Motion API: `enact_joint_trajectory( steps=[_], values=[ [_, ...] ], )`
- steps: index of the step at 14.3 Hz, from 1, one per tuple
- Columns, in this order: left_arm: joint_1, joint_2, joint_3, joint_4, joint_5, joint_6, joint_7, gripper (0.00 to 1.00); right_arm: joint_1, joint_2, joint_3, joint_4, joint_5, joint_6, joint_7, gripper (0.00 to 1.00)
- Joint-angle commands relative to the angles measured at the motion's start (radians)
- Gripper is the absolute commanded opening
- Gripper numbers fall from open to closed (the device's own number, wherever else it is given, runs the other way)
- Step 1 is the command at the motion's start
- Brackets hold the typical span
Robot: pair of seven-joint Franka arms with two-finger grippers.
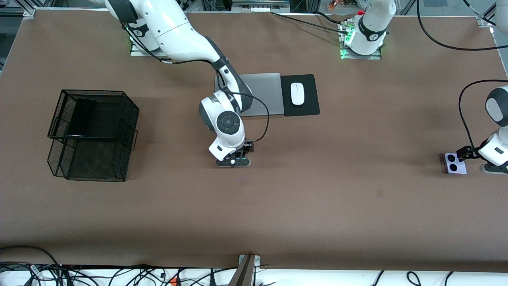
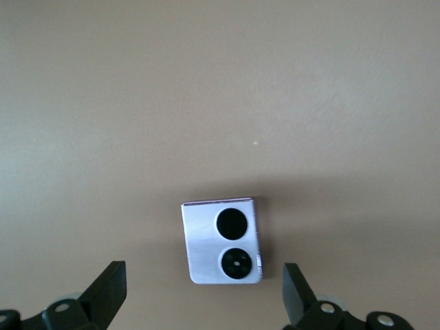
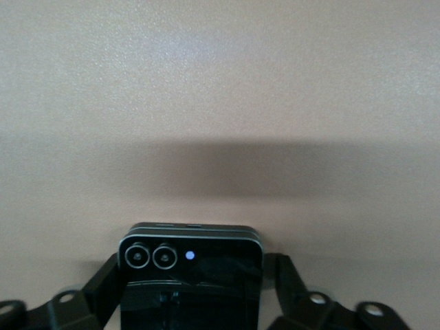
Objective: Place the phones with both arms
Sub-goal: 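Carry the flip phone to the basket while the left gripper grasps the white phone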
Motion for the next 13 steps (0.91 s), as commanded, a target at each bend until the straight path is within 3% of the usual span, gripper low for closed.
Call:
enact_joint_trajectory(
  steps=[1, 2, 4, 7, 11, 13],
  values=[
    [0.035, 0.041, -0.017, 0.016, 0.015, 0.022, 0.12, 1.0, 0.006, -0.032, -0.002, -0.025, 0.001, -0.005, 0.002, 0.26],
    [0.038, 0.056, -0.017, 0.029, 0.011, 0.023, 0.137, 1.0, 0.006, -0.034, -0.004, -0.025, 0.002, -0.005, 0.002, 0.14],
    [0.049, 0.078, -0.017, 0.035, 0.001, 0.043, 0.145, 1.0, 0.004, -0.052, -0.01, -0.025, 0.002, -0.008, -0.009, 0.05],
    [0.075, 0.093, -0.019, 0.039, -0.133, 0.068, 0.142, 1.0, -0.046, -0.158, -0.051, -0.023, 0.005, -0.132, -0.052, 0.05],
    [0.063, 0.111, -0.019, 0.042, -0.25, 0.068, 0.092, 1.0, -0.195, -0.294, -0.08, -0.023, 0.004, -0.351, -0.205, 0.05],
    [0.055, 0.118, -0.019, 0.041, -0.252, 0.066, 0.032, 1.0, -0.215, -0.313, -0.178, -0.025, 0.004, -0.428, -0.312, 0.05]
  ],
)
